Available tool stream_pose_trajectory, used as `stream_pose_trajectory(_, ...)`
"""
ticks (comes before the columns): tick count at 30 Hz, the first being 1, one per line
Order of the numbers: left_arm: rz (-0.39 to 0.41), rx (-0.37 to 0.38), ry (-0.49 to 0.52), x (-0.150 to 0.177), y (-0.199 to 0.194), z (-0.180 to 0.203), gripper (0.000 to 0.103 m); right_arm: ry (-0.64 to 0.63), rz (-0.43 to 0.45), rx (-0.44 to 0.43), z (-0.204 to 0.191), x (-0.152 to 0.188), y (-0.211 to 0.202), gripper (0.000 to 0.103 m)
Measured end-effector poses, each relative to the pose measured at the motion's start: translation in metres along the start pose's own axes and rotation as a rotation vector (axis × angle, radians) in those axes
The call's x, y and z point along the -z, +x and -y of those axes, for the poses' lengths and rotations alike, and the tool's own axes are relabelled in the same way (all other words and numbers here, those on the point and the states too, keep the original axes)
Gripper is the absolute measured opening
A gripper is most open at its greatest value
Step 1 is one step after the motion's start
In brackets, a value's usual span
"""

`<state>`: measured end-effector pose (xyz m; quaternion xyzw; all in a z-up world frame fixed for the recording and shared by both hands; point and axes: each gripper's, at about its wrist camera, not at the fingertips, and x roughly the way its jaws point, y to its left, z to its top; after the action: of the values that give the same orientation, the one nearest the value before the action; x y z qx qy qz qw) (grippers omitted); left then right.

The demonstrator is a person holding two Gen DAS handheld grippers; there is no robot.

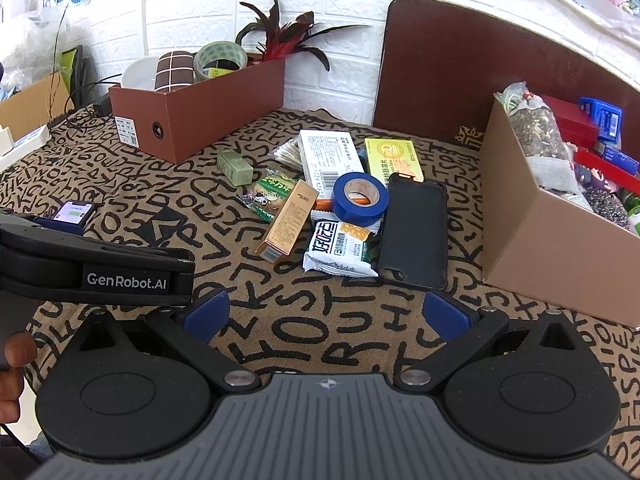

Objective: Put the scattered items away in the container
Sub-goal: 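Move both grippers toward the scattered items on the table, then grasp the tan perfume box with the left gripper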

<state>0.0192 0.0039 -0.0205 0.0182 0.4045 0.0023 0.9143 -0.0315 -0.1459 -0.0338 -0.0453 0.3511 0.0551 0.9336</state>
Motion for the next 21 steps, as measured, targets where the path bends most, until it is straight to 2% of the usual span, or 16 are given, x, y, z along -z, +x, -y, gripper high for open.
stream_pose_trajectory(8, -0.035, -0.007, -0.006, -0.007, 0.019, -0.004, 0.103, 0.014, -0.033, -0.017, 0.004, -0.003, 0.021, 0.103)
stream_pose_trajectory(13, -0.061, 0.033, -0.03, -0.013, 0.033, -0.012, 0.103, 0.044, -0.041, -0.039, 0.008, -0.004, 0.036, 0.103)
stream_pose_trajectory(16, -0.057, 0.052, -0.035, -0.02, 0.041, -0.016, 0.103, 0.068, -0.02, -0.061, 0.01, -0.007, 0.045, 0.103)
stream_pose_trajectory(21, -0.045, 0.142, -0.02, -0.034, 0.051, -0.016, 0.103, 0.047, 0.056, -0.085, 0.008, -0.014, 0.058, 0.101)
